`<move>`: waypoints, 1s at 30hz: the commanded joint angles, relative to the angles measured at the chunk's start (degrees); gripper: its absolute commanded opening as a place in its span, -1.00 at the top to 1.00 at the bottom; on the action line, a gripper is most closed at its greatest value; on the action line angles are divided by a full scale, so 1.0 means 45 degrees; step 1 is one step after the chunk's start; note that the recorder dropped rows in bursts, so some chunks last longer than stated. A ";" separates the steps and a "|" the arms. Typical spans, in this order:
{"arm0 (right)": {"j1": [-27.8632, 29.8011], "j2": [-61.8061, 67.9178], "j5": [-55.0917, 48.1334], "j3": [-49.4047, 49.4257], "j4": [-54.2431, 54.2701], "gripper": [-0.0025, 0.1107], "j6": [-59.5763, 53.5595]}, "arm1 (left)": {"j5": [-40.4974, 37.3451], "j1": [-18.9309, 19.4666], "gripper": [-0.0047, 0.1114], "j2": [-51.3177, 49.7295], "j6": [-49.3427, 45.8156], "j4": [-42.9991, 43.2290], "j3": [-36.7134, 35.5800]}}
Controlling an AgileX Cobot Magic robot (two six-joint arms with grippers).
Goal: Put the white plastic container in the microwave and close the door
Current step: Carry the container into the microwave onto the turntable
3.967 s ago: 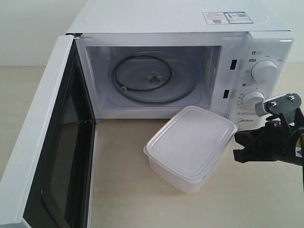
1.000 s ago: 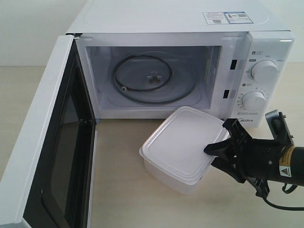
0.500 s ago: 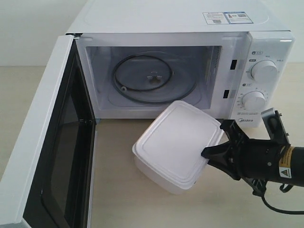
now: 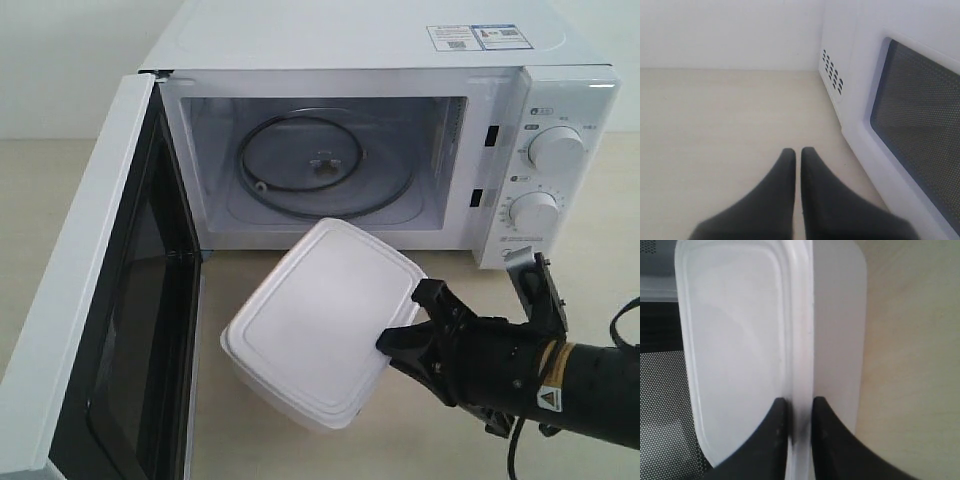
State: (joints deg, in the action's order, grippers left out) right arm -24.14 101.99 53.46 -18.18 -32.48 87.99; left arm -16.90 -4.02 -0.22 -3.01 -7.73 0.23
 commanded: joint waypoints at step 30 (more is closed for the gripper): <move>-0.5415 0.0460 -0.2353 -0.5902 1.7379 0.96 -0.9350 | -0.0015 0.0023 0.84 0.0048 -0.0029 0.0046 -0.0050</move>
State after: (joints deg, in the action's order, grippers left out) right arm -48.54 102.74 42.57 -42.41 43.08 47.38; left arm -16.90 -4.02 -0.22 -3.01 -7.73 0.23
